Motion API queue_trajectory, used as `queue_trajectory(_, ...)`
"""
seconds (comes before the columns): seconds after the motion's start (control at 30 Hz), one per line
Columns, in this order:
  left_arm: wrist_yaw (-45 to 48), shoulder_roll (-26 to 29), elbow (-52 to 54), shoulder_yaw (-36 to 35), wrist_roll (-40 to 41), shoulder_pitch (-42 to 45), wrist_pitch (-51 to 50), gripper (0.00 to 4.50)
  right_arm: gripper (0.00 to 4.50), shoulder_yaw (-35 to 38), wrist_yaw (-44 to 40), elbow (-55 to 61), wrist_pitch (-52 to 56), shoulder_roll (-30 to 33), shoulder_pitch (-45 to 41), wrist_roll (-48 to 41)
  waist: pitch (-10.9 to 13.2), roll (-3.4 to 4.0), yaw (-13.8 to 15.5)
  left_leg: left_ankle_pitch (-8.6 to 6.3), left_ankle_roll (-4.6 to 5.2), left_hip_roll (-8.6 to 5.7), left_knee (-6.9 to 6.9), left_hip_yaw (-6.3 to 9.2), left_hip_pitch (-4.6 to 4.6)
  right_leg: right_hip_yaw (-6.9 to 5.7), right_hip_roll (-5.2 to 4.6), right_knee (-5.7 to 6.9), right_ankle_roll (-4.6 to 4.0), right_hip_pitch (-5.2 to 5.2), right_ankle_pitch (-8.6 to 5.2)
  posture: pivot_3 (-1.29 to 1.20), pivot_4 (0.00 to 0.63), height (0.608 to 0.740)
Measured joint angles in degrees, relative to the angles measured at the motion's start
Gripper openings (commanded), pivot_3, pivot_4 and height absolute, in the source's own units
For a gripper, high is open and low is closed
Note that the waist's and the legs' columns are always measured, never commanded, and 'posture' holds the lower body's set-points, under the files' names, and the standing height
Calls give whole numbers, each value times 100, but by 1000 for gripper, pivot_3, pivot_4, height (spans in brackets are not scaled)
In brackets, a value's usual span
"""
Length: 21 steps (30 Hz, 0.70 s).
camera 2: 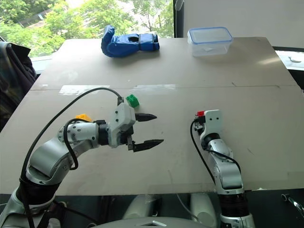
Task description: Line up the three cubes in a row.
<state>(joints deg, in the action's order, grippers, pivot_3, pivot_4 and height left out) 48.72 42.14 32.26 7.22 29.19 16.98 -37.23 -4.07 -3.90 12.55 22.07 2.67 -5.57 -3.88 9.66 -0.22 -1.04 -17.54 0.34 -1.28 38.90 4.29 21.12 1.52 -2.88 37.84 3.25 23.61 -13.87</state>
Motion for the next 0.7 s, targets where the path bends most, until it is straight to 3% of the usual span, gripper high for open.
queue_trajectory(0.57, -160, -28, -116, 2, -42, 236, -255, 4500, 1369, -230, -131, -348, -708, -72, 81, 312, 0, -1, -82, 0, 0, 0, -1, -1, -4, 2, 1, 3, 0, 0, 0, 0, 150, 740)
queue_trajectory(0.63, -154, 13, -116, 2, -51, 217, -256, 4500, 2408, -220, -126, -346, -692, -112, 86, 292, 0, -1, -98, 0, 0, 1, -1, -1, -4, 2, 1, 3, 0, -1, 0, 0, 150, 740)
queue_trajectory(0.7, -157, 13, -116, 2, -51, 217, -265, 4500, 2927, -198, -126, -335, -657, -124, 85, 285, -1, -2, -99, 0, 0, 1, -1, 0, -4, 2, 1, 3, 0, -1, 0, 0, 150, 740)
